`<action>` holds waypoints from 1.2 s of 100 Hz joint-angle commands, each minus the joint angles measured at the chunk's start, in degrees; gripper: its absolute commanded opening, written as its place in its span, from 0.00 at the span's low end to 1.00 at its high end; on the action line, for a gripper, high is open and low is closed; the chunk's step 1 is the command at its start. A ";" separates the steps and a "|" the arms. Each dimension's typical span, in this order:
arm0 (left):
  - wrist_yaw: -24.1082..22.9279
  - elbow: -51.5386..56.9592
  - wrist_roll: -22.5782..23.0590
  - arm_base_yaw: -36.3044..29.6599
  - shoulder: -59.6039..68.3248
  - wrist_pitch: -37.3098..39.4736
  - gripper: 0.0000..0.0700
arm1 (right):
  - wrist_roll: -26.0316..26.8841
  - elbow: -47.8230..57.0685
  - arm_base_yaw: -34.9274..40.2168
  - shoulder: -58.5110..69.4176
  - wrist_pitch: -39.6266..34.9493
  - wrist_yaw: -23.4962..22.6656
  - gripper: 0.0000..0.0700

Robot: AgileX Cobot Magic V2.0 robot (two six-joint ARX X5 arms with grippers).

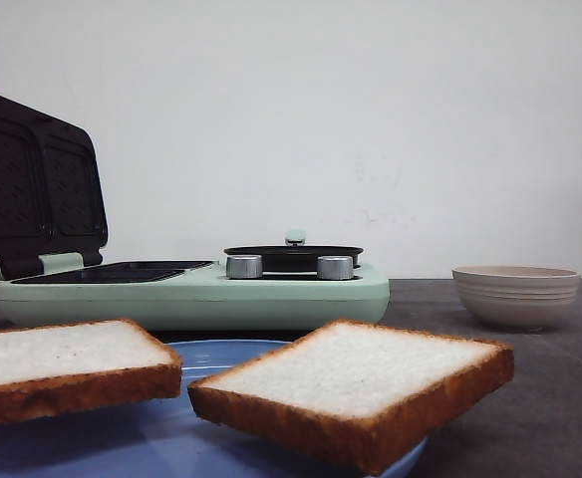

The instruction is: Make breakfast with bread and shrimp

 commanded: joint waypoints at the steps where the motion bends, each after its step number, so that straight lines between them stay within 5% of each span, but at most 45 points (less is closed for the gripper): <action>1: 1.66 0.79 3.17 -0.17 2.82 0.13 0.62 | -0.46 0.85 0.20 0.24 0.28 -0.15 0.63; 35: 5.53 0.76 8.13 -0.61 15.28 0.24 0.64 | -2.27 0.85 1.79 0.24 -0.52 -0.11 0.63; 53: 5.57 0.76 10.54 -1.36 20.22 0.52 0.79 | -3.41 0.85 1.88 0.24 -0.92 -0.09 0.63; 82: 5.97 0.76 10.36 -2.43 25.33 1.79 0.79 | -4.63 0.85 1.88 0.24 -1.77 0.37 0.63; 120: 13.07 0.76 10.49 -4.33 29.09 2.49 0.77 | -4.76 0.85 1.86 0.24 -2.05 1.42 0.63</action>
